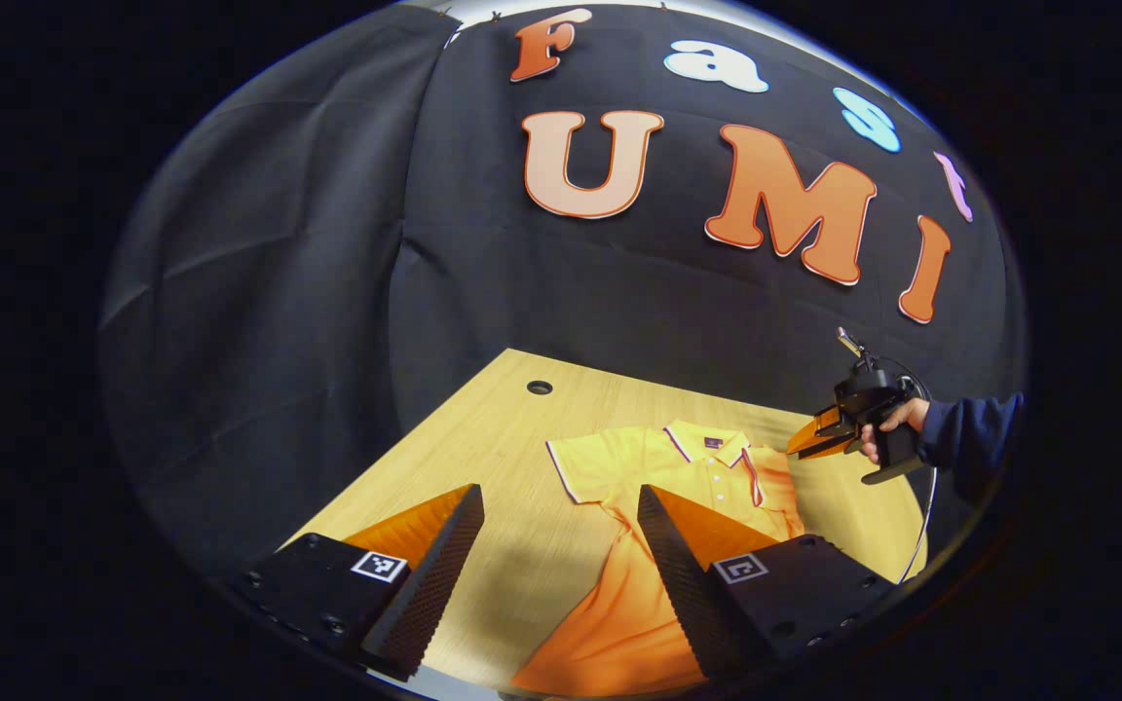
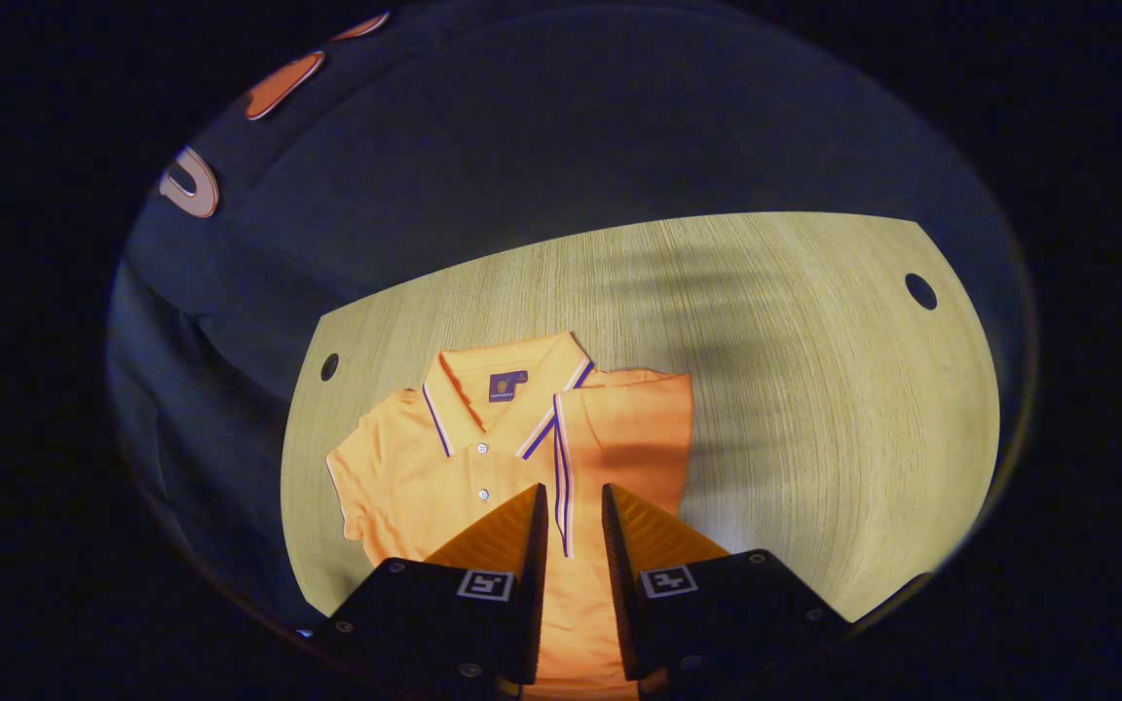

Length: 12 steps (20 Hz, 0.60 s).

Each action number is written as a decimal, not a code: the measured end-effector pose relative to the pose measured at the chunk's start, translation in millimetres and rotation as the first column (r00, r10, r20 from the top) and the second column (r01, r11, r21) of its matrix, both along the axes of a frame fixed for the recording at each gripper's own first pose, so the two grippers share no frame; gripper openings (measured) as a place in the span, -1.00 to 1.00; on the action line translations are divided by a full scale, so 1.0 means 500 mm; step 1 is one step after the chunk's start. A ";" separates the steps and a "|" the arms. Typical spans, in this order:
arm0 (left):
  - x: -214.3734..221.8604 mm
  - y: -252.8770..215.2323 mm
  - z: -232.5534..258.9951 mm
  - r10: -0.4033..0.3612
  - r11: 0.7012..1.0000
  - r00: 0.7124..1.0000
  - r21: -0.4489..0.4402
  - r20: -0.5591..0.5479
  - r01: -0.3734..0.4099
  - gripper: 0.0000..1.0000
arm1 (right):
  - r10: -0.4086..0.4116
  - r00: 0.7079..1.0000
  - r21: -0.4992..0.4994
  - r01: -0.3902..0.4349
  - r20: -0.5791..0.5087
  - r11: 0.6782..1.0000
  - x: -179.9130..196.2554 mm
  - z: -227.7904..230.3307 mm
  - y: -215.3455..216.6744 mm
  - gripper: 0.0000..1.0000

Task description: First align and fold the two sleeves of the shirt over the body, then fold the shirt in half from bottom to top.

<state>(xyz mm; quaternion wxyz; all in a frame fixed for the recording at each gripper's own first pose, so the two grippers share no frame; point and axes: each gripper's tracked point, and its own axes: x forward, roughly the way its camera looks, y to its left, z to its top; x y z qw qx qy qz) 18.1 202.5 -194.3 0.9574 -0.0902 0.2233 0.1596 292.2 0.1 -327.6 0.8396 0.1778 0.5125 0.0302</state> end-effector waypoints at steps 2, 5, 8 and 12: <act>0.020 0.019 -0.018 -0.019 1.000 0.999 -0.022 -0.033 0.018 0.96 | -0.005 1.000 -0.027 0.006 0.027 1.000 -0.009 0.024 -0.012 -0.04; 0.072 0.048 -0.036 -0.076 0.997 0.995 0.000 -0.070 0.076 0.95 | -0.039 0.994 -0.055 0.045 0.107 0.997 -0.017 0.078 -0.027 0.62; 0.139 0.068 -0.050 -0.135 0.991 0.985 0.005 -0.106 0.136 0.95 | -0.079 0.984 -0.063 0.090 0.160 0.994 -0.043 0.123 -0.038 0.85; 0.228 0.078 -0.083 -0.208 0.978 0.963 -0.001 -0.169 0.211 0.96 | -0.133 0.966 -0.096 0.157 0.220 0.983 -0.100 0.173 -0.061 0.93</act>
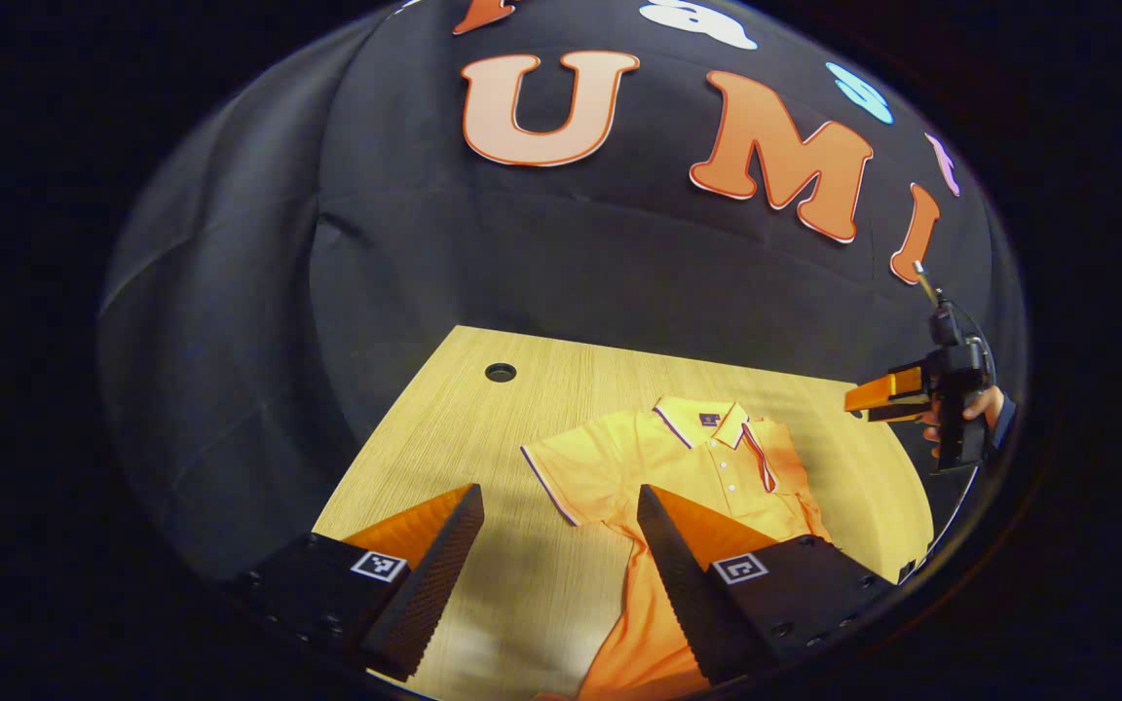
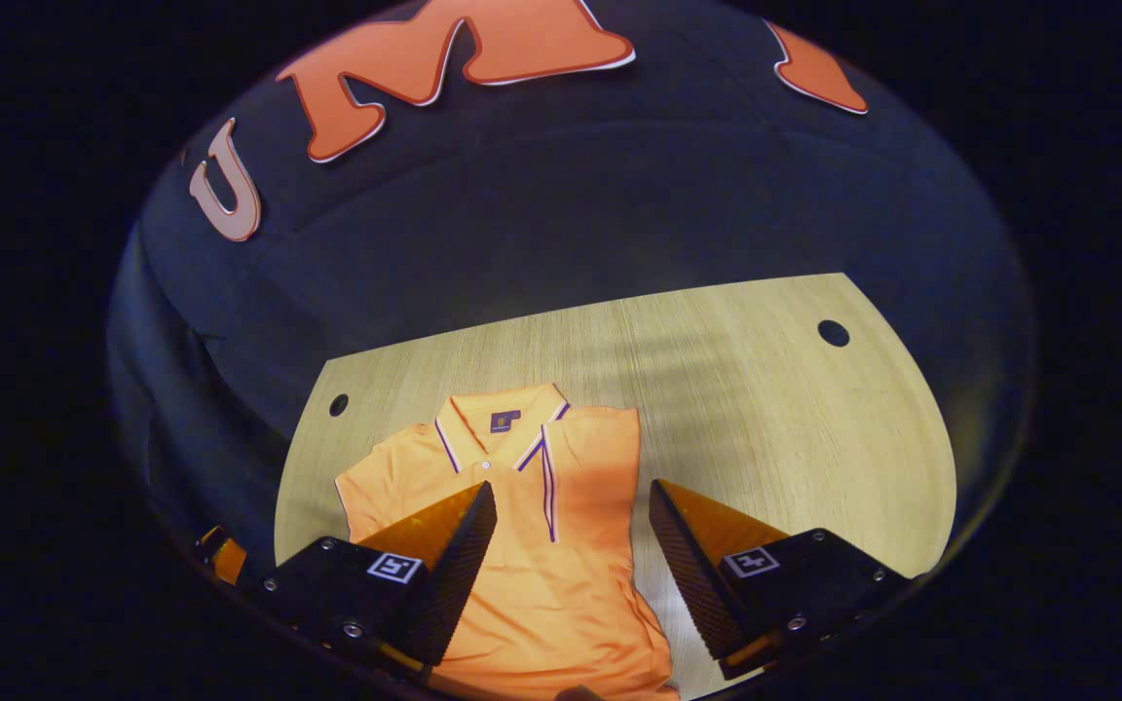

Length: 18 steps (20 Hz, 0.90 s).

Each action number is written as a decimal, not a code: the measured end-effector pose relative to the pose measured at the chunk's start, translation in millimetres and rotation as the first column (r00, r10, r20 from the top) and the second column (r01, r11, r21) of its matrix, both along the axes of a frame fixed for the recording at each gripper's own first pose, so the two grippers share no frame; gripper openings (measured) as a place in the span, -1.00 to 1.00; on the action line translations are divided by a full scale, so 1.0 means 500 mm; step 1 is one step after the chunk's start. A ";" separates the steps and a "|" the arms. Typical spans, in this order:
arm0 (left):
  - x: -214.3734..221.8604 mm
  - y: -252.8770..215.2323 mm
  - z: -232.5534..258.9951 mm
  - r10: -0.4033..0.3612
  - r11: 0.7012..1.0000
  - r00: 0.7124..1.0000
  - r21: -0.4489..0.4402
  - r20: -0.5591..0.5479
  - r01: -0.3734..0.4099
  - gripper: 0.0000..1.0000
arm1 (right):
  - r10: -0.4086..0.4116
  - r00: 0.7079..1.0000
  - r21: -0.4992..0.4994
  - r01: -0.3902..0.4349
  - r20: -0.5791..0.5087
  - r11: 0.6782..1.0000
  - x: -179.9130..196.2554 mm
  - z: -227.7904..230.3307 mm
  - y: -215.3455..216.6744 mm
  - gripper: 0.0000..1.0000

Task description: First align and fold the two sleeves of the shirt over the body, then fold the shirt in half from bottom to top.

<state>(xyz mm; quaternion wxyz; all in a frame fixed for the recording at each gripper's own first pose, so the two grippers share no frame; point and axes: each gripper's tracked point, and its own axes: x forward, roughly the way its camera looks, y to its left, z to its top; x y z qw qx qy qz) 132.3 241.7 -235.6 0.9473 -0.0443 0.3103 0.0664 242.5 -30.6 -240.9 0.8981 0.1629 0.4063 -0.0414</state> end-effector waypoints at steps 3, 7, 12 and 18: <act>0.058 0.003 -0.051 -0.051 0.998 0.995 -0.030 -0.082 0.049 0.96 | -0.024 0.998 -0.018 0.025 0.058 1.000 -0.049 0.046 -0.009 0.94; 0.127 -0.002 -0.140 -0.098 0.995 0.969 -0.035 -0.227 0.093 0.96 | -0.053 0.991 -0.075 0.062 0.120 0.995 -0.120 0.108 -0.028 0.97; 0.182 -0.004 -0.229 -0.119 0.992 0.931 -0.086 -0.346 0.095 0.96 | -0.080 0.978 -0.102 0.102 0.193 0.990 -0.201 0.195 -0.027 0.97; 0.210 0.000 -0.313 -0.102 0.991 0.864 -0.131 -0.493 0.042 0.96 | -0.088 0.956 -0.114 0.124 0.281 0.986 -0.250 0.283 -0.003 0.97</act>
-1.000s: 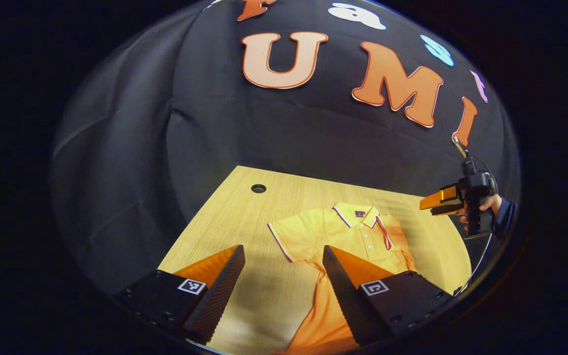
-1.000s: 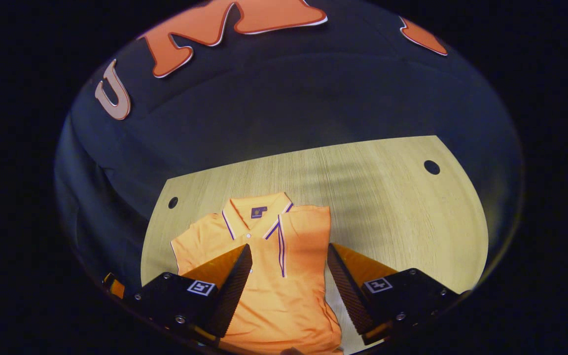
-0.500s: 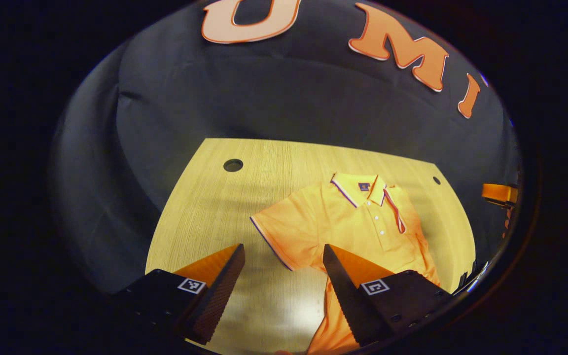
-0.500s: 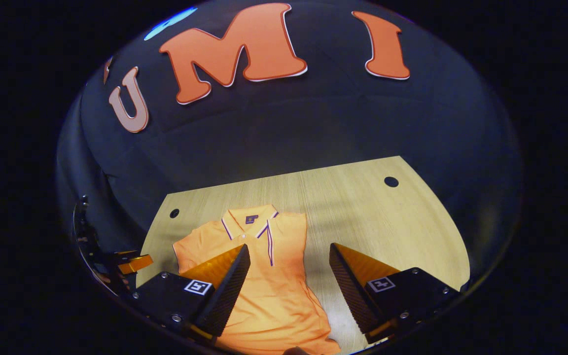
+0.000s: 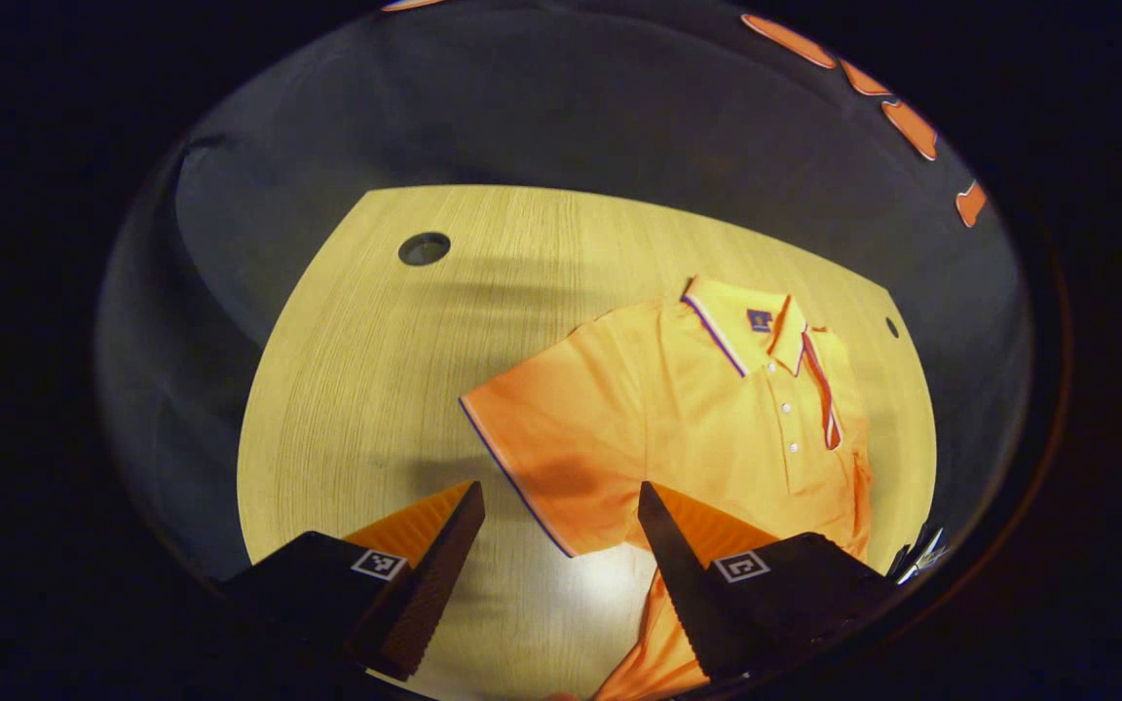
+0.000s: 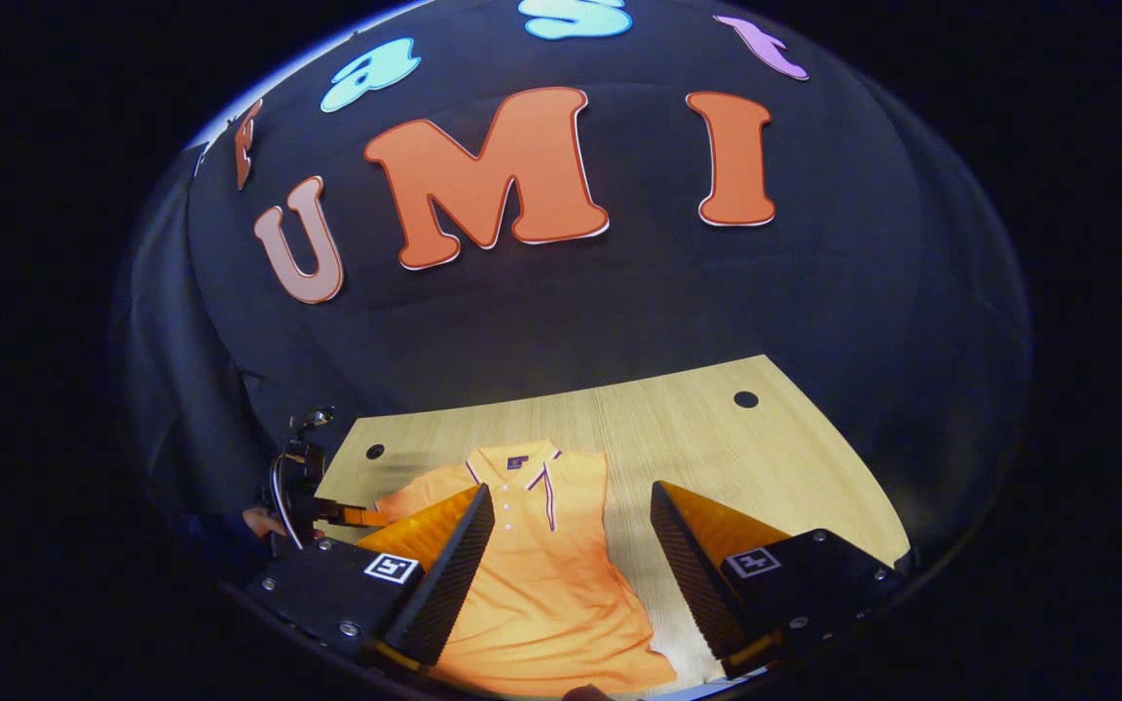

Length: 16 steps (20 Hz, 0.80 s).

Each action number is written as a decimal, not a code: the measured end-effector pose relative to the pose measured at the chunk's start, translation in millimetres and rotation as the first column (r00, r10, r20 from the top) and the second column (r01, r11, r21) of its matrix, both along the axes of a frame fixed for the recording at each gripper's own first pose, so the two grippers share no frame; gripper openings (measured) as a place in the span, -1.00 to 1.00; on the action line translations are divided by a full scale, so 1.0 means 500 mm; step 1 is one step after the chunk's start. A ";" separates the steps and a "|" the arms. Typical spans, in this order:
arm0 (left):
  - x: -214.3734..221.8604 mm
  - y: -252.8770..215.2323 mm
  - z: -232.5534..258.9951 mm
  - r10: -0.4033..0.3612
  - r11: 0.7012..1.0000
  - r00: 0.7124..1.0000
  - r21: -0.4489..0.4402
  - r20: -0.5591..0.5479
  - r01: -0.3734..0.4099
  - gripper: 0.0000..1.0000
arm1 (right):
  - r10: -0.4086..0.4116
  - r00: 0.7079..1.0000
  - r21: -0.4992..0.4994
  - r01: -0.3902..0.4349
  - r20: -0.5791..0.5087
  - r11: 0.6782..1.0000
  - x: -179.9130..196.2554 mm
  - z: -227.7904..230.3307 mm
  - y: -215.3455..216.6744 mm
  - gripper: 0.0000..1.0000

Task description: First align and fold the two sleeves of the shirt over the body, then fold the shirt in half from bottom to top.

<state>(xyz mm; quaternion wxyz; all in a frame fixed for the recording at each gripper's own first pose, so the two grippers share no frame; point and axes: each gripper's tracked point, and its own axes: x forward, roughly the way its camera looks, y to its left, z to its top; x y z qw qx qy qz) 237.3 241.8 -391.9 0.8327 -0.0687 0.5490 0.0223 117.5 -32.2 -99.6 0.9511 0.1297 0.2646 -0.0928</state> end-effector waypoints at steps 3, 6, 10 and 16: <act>0.013 0.020 -0.040 0.036 0.999 0.996 0.016 -0.082 -0.034 0.96 | -0.012 1.000 0.003 0.012 0.024 1.000 -0.020 0.020 0.008 0.97; 0.026 0.043 -0.068 0.053 0.998 0.989 0.045 -0.137 -0.048 0.95 | -0.026 0.999 -0.014 0.026 0.039 1.000 -0.047 0.029 0.006 0.97; 0.042 0.059 -0.104 0.054 0.993 0.982 0.115 -0.180 -0.034 0.95 | -0.042 0.998 -0.017 0.042 0.041 0.999 -0.081 0.023 0.018 0.97; 0.062 0.023 -0.101 -0.012 0.996 0.988 0.088 -0.153 0.026 -0.64 | -0.081 0.997 0.001 0.081 0.011 0.997 -0.120 -0.014 0.018 0.97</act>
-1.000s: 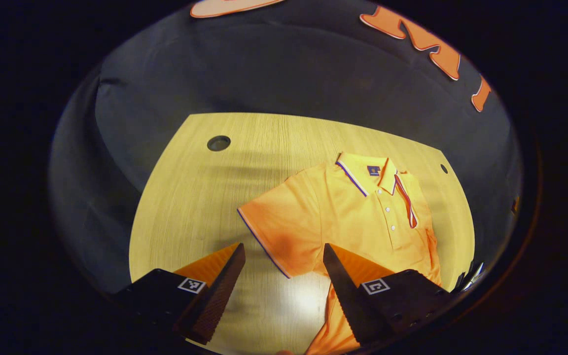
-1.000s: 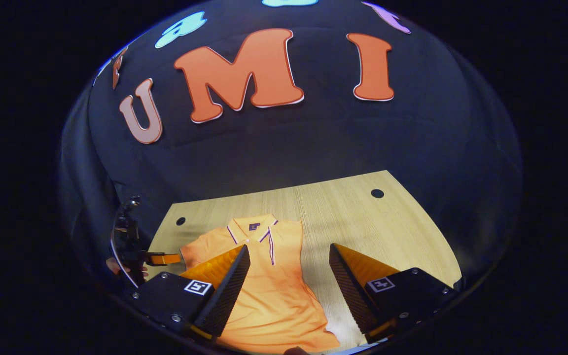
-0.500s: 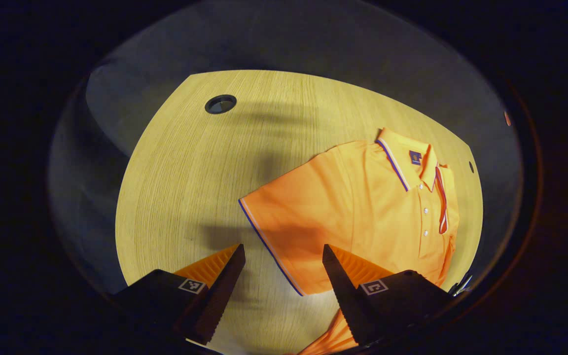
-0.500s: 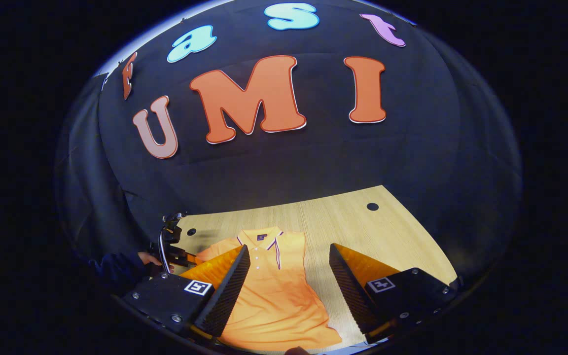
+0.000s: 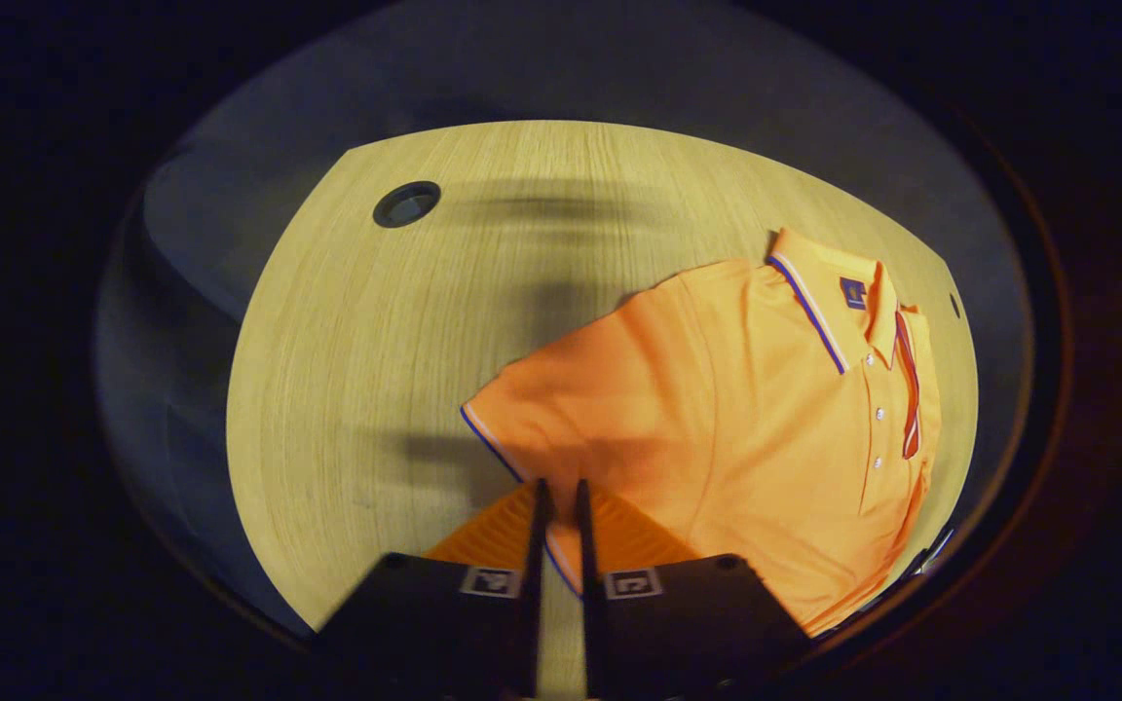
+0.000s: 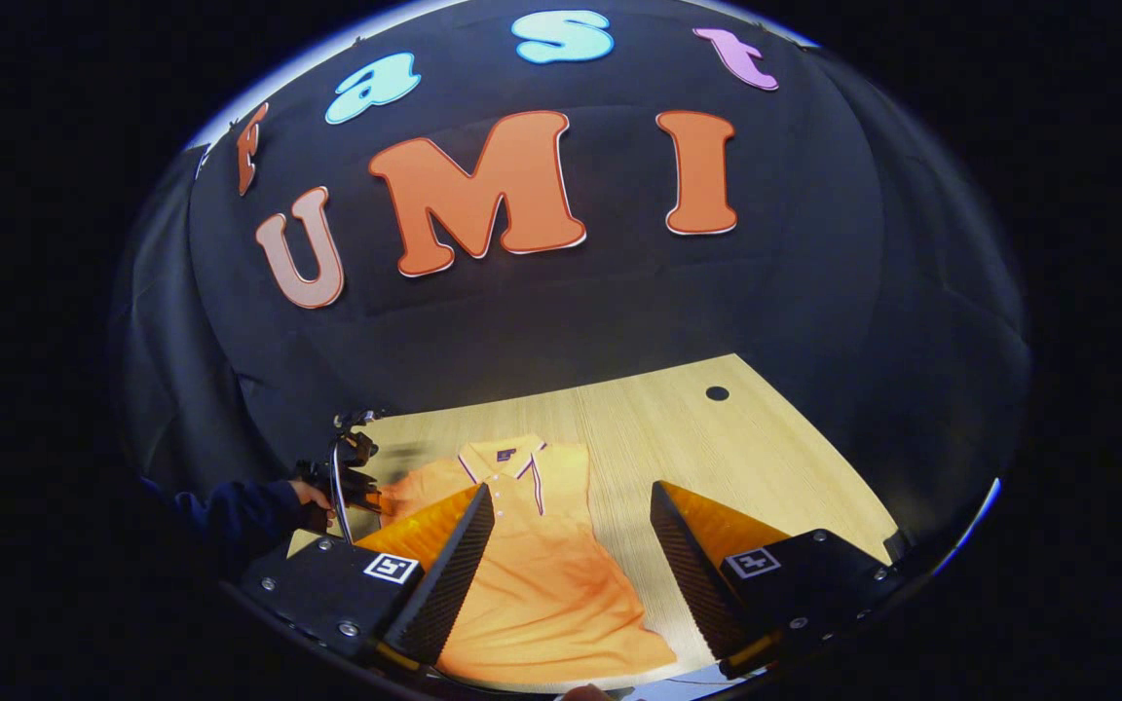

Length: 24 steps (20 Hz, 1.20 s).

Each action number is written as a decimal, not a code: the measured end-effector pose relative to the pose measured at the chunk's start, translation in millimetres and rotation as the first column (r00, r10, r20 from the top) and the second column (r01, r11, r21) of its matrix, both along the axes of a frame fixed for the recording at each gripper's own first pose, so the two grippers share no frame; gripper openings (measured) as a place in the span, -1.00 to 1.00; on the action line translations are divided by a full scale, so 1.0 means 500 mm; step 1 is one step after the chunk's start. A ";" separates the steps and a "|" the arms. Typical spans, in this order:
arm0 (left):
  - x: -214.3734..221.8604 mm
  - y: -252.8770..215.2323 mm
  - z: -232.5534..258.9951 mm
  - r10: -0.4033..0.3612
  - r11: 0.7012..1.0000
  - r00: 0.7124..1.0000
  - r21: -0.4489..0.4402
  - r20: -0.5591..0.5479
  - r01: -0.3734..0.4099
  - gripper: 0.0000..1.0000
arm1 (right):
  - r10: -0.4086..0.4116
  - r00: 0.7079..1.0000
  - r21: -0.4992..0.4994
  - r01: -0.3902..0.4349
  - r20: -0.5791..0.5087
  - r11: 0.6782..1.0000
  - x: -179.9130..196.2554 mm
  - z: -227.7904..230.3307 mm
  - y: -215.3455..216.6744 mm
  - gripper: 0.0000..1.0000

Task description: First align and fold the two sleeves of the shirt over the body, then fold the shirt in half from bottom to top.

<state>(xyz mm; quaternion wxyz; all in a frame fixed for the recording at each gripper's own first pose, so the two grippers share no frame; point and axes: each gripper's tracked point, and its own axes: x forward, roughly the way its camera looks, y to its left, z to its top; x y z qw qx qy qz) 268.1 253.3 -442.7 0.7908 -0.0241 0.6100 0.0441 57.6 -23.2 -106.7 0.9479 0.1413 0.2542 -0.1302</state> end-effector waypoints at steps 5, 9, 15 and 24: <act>0.027 -0.034 0.058 -0.049 0.997 0.992 -0.061 0.118 0.056 -0.75 | -0.014 1.000 -0.022 0.014 0.002 1.000 -0.011 -0.022 -0.001 0.97; 0.054 -0.091 0.122 -0.134 0.986 0.968 -0.066 0.212 0.151 -0.75 | 0.006 1.000 -0.014 -0.006 -0.008 1.000 -0.011 -0.046 0.014 0.97; 0.096 -0.228 0.165 -0.256 0.948 0.916 -0.108 0.308 0.301 -0.65 | -0.013 1.000 0.005 0.013 -0.013 1.000 -0.037 -0.066 0.010 0.97; 0.079 -0.305 0.221 -0.308 0.926 0.866 -0.083 0.394 0.367 0.93 | -0.062 0.998 -0.010 0.062 -0.002 0.998 -0.068 -0.081 -0.020 0.97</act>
